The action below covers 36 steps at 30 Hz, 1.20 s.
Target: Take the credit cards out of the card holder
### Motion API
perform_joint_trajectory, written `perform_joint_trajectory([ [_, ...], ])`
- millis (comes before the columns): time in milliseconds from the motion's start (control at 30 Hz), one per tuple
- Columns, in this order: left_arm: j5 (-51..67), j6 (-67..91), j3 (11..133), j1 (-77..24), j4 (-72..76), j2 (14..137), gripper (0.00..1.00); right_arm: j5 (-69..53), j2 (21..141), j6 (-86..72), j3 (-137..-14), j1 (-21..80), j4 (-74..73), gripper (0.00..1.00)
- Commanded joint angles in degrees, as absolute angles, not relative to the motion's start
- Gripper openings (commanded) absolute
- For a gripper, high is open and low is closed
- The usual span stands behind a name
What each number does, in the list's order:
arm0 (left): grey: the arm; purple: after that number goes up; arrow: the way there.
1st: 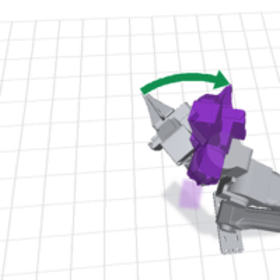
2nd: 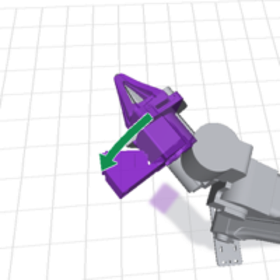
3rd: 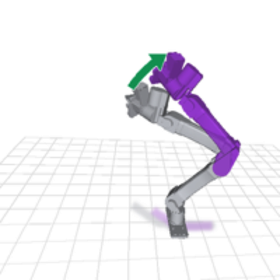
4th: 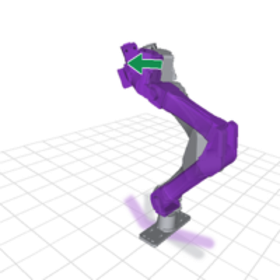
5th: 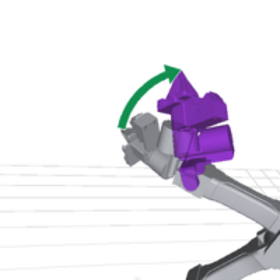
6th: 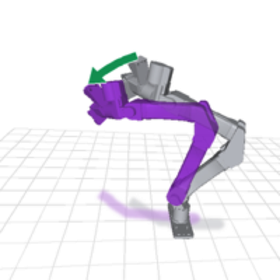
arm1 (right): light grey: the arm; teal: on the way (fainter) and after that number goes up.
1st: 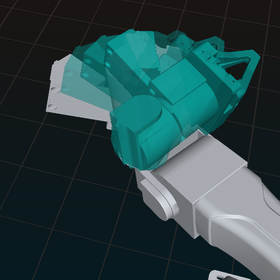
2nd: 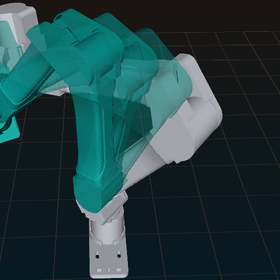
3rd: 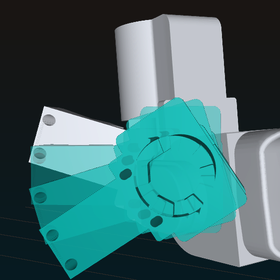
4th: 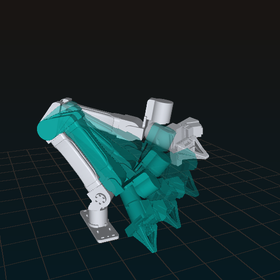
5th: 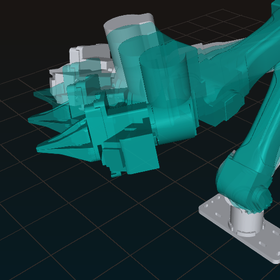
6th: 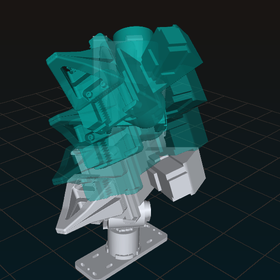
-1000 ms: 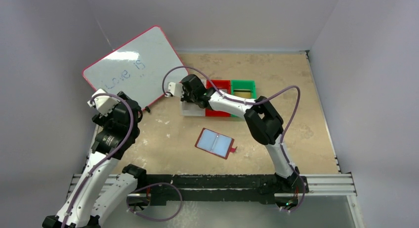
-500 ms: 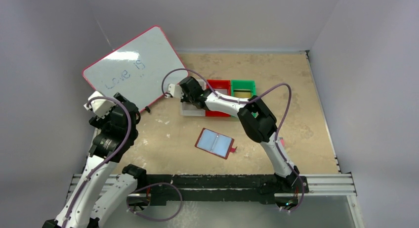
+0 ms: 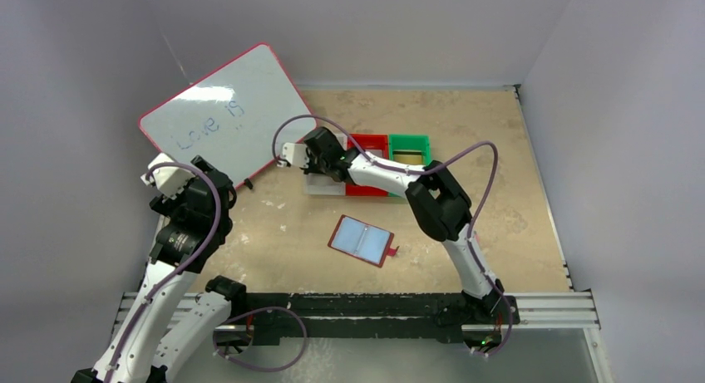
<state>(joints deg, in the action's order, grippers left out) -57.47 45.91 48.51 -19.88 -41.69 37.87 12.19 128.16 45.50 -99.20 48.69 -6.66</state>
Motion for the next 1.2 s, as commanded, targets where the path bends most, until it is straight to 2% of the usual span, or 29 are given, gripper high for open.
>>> perform_joint_trajectory([
  [0, -58.67, 46.22, 49.04, -19.58, -41.16, 37.49, 0.84, 9.82, 121.72, 43.48, -99.56, 48.51, -5.17, 0.26],
  [167, -58.66, 46.44, 49.18, -19.56, -41.47, 37.65, 0.84, 15.82, 115.16, 30.42, -94.32, 48.48, 8.43, 0.3],
  [267, -58.89, 46.58, 49.2, -19.5, -41.7, 37.47, 0.84, 24.69, 111.48, 13.51, -90.69, 48.41, 15.42, 0.3],
  [333, -59.23, 46.79, 49.27, -19.48, -41.89, 37.41, 0.84, 26.76, 110.79, 3.27, -92.25, 48.42, 10.97, 0.27],
  [433, -59.8, 47.02, 49.22, -19.57, -42.05, 37.25, 0.84, 21.03, 114.47, -7.14, -99.16, 48.41, -3.22, 0.12],
  [500, -59.94, 47.09, 49.26, -19.56, -42.26, 37.28, 0.84, 19.51, 117.39, -12.88, -103.53, 48.43, -10.34, 0.07],
  [633, -59.78, 47.06, 49.26, -19.58, -42.19, 37.43, 0.84, 16.8, 119.84, -18.88, -105.31, 48.42, -15.83, 0.04],
  [867, -58.89, 46.49, 49.06, -19.57, -41.49, 38.09, 0.84, 7.14, 121.2, -26.47, -102.6, 48.41, -14.58, 0.0],
  [1167, -59.02, 46.4, 49.13, -19.54, -41.41, 37.96, 0.84, 9.21, 126.88, -28.83, -106.22, 48.36, -18.11, 0.0],
])
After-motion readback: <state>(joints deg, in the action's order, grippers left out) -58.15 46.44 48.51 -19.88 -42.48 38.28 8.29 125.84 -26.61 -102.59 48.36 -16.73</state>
